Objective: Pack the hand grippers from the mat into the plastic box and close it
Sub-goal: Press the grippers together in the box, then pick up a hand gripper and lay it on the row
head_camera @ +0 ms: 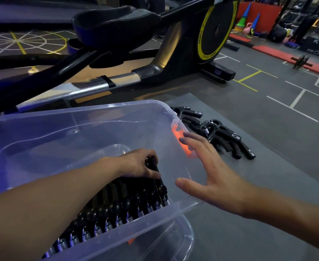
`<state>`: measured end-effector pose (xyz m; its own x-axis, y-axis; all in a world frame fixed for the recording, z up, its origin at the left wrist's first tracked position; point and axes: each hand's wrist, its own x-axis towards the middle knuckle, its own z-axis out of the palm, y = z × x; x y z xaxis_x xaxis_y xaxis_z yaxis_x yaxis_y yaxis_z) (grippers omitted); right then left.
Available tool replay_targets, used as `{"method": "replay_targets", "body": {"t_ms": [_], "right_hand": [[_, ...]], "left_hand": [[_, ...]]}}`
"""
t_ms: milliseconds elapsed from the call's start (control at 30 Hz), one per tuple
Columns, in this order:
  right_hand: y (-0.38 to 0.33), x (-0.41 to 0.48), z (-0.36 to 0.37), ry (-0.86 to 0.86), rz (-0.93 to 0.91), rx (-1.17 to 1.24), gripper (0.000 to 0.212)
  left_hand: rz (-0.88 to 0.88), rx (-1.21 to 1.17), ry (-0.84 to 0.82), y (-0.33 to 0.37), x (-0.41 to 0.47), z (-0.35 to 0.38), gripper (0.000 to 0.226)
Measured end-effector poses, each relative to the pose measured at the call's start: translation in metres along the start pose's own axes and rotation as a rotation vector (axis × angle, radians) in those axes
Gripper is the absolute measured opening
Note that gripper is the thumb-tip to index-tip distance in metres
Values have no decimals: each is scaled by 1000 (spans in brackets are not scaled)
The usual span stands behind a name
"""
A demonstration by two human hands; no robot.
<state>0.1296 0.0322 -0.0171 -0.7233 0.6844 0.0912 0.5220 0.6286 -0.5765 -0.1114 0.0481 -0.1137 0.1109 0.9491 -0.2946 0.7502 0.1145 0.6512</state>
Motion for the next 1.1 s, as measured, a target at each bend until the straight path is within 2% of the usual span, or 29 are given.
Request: {"method": "replay_targets", "body": {"t_ms": [100, 167, 267, 367, 500, 667, 767, 867, 967, 1033, 1100], "right_hand": [[4, 1, -3, 60, -6, -36, 66], [10, 3, -6, 169, 15, 4, 54], [23, 11, -11, 343, 103, 96, 47], [42, 18, -16, 355, 232, 202, 36], [72, 16, -17, 357, 330, 150, 21], [86, 23, -14, 340, 433, 101, 24], [98, 39, -8, 362, 477, 94, 29], [118, 52, 2, 410, 554, 85, 39], [145, 58, 10, 467, 605, 115, 42], [163, 62, 10, 517, 646, 108, 50], [184, 67, 9, 553, 700, 121, 67]], "left_hand": [[23, -8, 13, -2, 2, -1, 42], [40, -18, 11, -1, 1, -2, 41], [55, -29, 39, 8, -2, -6, 33], [121, -89, 201, 25, -3, -18, 14], [242, -203, 469, 53, -10, -42, 14], [419, -167, 600, 92, -27, -54, 15], [518, 3, 643, 103, -23, -52, 13], [466, 223, 614, 110, -16, -49, 36], [388, 366, 508, 107, -12, -47, 60], [355, 419, 453, 102, -9, -46, 66], [323, 433, 408, 97, -6, -45, 70]]}}
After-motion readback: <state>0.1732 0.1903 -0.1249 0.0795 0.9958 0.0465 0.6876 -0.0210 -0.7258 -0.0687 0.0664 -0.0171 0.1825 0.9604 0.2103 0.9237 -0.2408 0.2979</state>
